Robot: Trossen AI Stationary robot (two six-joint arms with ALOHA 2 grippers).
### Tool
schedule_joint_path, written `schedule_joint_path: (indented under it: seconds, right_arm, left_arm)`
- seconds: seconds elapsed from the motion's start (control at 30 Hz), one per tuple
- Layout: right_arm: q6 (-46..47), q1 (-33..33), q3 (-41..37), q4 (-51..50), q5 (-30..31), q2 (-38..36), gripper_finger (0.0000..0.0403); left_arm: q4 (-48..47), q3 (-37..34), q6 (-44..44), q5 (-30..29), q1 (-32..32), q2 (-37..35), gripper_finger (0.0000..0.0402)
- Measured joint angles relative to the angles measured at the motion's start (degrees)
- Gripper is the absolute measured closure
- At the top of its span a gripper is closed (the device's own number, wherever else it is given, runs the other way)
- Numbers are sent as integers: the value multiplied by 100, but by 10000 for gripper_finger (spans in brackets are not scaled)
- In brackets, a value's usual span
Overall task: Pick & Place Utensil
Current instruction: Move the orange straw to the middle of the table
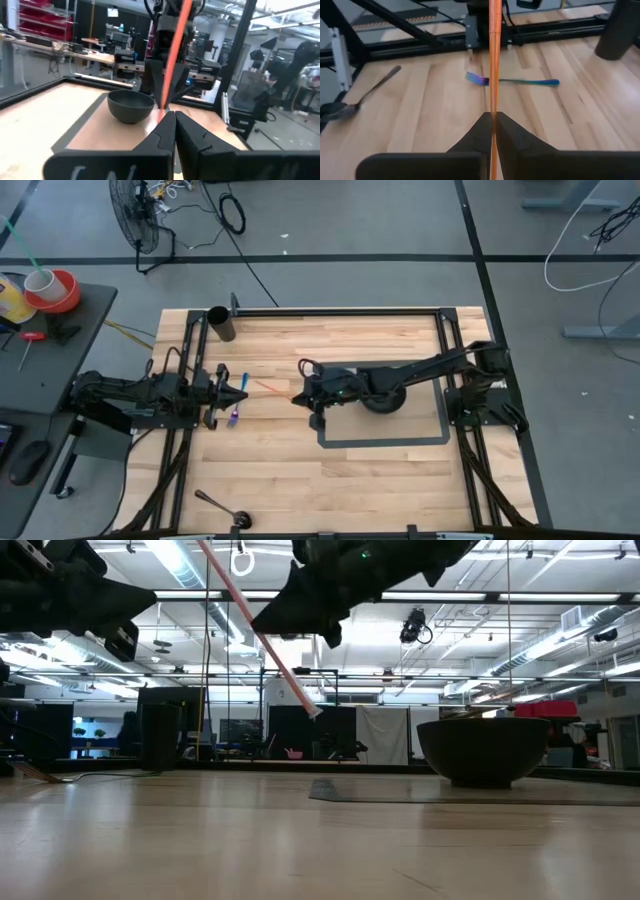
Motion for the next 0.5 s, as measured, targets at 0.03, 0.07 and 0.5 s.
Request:
schedule_joint_path:
  seconds: [0.03,0.07,0.5]
  right_arm:
    - [29,10,9,50,132,15,380]
    - [75,32,9,44,277,18,380]
    - [1271,404,-611,1198,952,18,380]
  left_arm:
    - [-26,-2,6,101,0,8,387]
    - [-21,-2,6,210,0,13,387]
    - [345,-1,-472,21,-433,408,387]
